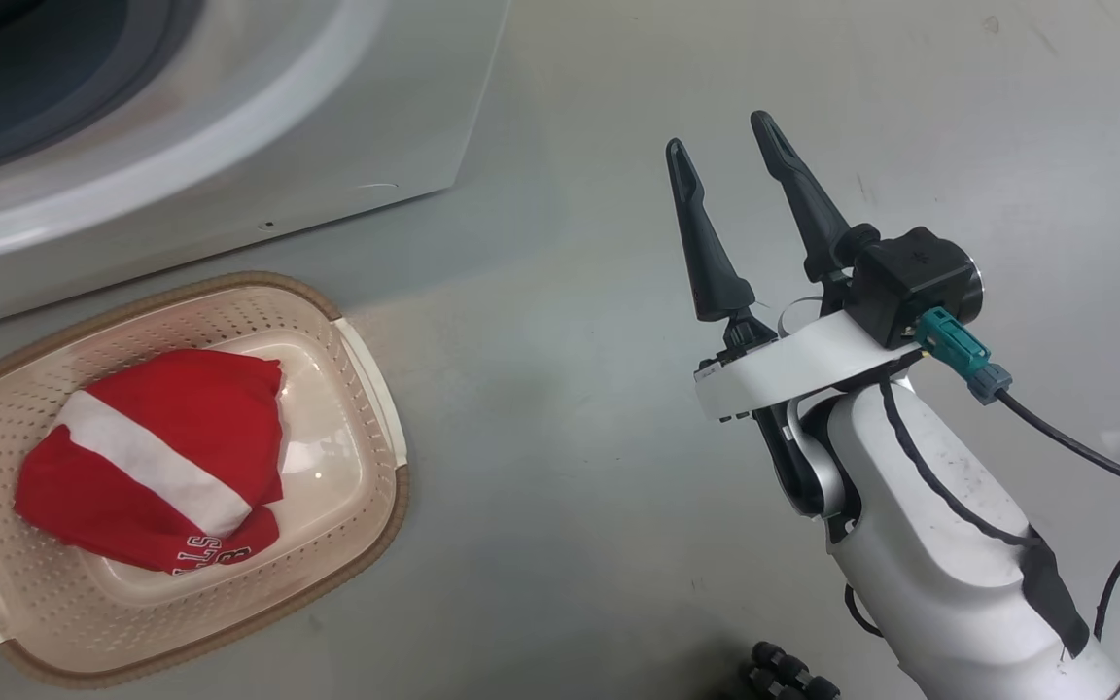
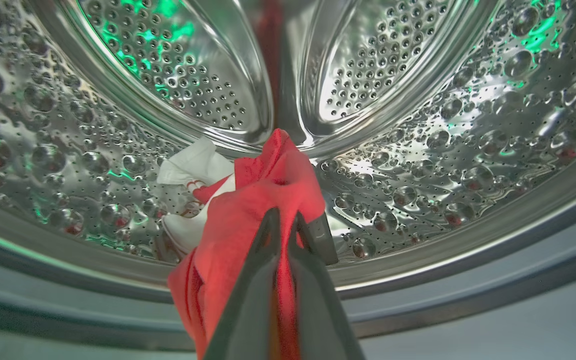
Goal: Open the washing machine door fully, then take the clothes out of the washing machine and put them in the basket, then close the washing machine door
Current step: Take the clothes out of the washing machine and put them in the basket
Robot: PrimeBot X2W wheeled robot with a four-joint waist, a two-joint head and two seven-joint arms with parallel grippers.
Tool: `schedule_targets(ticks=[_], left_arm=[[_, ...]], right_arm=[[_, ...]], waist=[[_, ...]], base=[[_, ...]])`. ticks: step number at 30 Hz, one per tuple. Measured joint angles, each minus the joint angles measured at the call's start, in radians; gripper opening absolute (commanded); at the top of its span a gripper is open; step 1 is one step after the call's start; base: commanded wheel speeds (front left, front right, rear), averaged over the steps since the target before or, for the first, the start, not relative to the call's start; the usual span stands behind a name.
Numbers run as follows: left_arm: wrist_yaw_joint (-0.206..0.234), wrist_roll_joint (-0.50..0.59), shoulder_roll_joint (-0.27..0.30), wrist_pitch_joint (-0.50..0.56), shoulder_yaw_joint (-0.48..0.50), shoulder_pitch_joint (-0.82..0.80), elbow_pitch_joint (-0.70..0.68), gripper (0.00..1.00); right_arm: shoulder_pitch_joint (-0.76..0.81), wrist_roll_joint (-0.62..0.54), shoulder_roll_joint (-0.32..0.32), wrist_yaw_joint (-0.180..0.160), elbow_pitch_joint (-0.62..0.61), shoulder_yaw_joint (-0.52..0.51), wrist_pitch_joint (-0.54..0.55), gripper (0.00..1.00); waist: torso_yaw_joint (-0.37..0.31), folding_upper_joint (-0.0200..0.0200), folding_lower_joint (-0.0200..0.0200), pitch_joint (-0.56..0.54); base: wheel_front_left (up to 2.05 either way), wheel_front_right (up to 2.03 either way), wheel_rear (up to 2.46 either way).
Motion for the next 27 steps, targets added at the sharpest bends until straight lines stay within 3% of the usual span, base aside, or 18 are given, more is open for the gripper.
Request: schedule_targets(ticks=[13,27], left_arm=[[-0.009,-0.015,-0.109,-0.198,-0.023,0.15,-0.105,0.0],[-0.008,0.002,-0.144,-0.341,-0.054,0.304,-0.249,0.0]], right_arm=[[0.03,-0.055,-0.002,0.001,0.049,-0.026,0.0,1.0],[0.104,-0.063,-0.003,0.005,0.1,-0.049,0.0,1.0]], waist=[[0.09,0.0,0.0,-0.092],[0.166,0.0,0.0,-0.218]], base=[[0.0,0.0,0.0],[0.0,0.0,0.0]])
